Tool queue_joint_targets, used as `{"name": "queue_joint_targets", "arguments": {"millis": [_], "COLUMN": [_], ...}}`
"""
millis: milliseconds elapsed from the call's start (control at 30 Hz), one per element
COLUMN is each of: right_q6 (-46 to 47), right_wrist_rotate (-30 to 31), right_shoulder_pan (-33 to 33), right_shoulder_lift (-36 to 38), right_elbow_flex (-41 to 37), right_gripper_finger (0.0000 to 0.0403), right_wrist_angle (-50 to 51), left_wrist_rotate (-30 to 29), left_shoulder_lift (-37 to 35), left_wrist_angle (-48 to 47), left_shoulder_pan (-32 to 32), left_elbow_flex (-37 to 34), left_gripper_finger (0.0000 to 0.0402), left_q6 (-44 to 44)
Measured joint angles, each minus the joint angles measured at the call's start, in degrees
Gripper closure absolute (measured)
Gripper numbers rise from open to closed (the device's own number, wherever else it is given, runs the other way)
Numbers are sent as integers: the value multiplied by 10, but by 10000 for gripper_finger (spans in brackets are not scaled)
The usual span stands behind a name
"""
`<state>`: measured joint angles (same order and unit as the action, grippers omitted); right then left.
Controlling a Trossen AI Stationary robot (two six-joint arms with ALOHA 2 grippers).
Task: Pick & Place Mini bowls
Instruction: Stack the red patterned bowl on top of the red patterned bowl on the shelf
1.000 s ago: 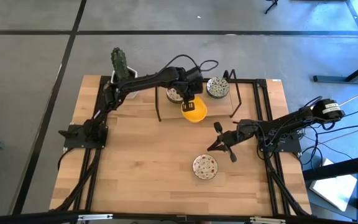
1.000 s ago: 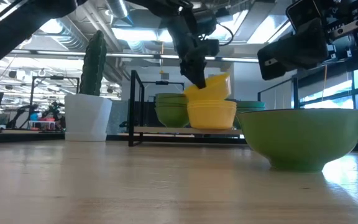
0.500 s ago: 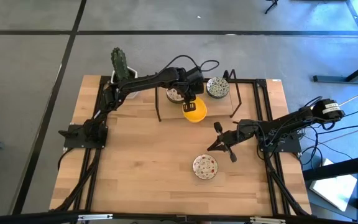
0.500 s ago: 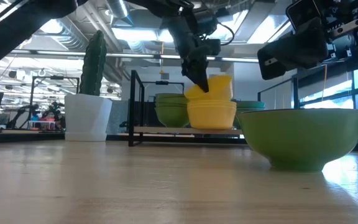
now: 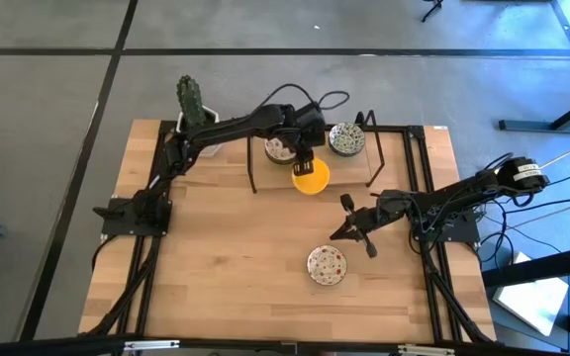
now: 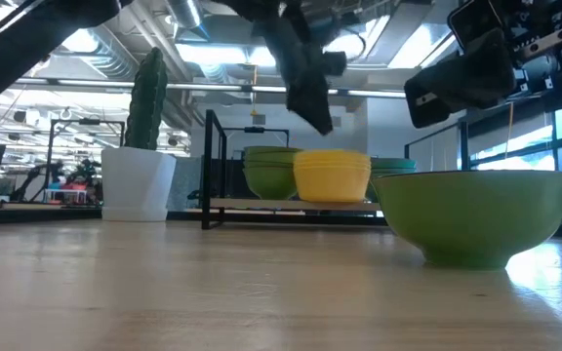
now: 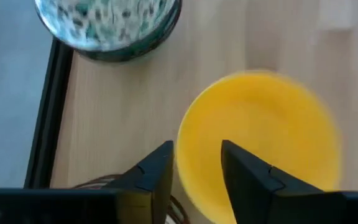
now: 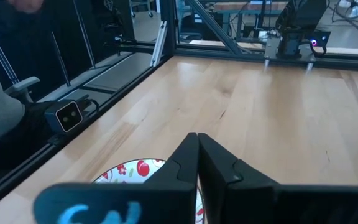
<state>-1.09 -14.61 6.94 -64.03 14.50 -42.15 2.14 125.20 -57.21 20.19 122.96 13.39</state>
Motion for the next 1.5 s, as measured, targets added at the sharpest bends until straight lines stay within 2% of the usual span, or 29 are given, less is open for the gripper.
{"name": "queue_joint_targets", "arguments": {"millis": [100, 167, 300, 400, 500, 633, 700, 800, 900, 1000, 1200, 1300, 1367, 1500], "right_q6": [7, 8, 5, 7, 10, 11, 11, 11, 9, 9, 10, 38, 38, 30], "right_wrist_rotate": [0, 0, 0, 0, 1, 1, 1, 1, 1, 1, 1, 1, 1, 9], "right_shoulder_pan": [0, 5, 21, 29, 38, 47, 50, 51, 51, 51, 50, 48, 48, 48], "right_shoulder_lift": [0, 0, 0, 0, 0, 0, 0, 0, 0, 0, 0, 0, 0, 1], "right_elbow_flex": [0, 0, 0, 0, 0, 0, 0, 0, 0, 0, 0, 1, 7, 42], "right_gripper_finger": [395, 395, 395, 395, 395, 395, 395, 395, 395, 395, 395, 395, 395, 395], "right_wrist_angle": [0, 0, -2, -4, -4, -4, -6, -14, -23, -33, -38, -35, -17, 61], "left_wrist_rotate": [28, 29, 20, 7, -17, -7, 18, 66, 58, 40, -1, -34, -55, -52], "left_shoulder_lift": [-24, -51, -122, -215, -337, -531, -633, -766, -862, -941, -1059, -1089, -1098, -1097], "left_wrist_angle": [-26, -75, -154, -133, -94, 31, 148, 382, 558, 569, 608, 606, 642, 688], "left_shoulder_pan": [-11, -33, -85, -103, -110, -123, -128, -127, -124, -115, -135, -150, -158, -159], "left_elbow_flex": [10, 11, -3, -57, -154, -367, -507, -722, -864, -930, -1003, -1035, -1063, -1111], "left_gripper_finger": [268, 275, 320, 364, 395, 397, 400, 399, 400, 400, 400, 400, 399, 401], "left_q6": [-25, -36, -4, -38, -51, -47, -47, -51, -79, -91, -128, -127, -120, -89]}}
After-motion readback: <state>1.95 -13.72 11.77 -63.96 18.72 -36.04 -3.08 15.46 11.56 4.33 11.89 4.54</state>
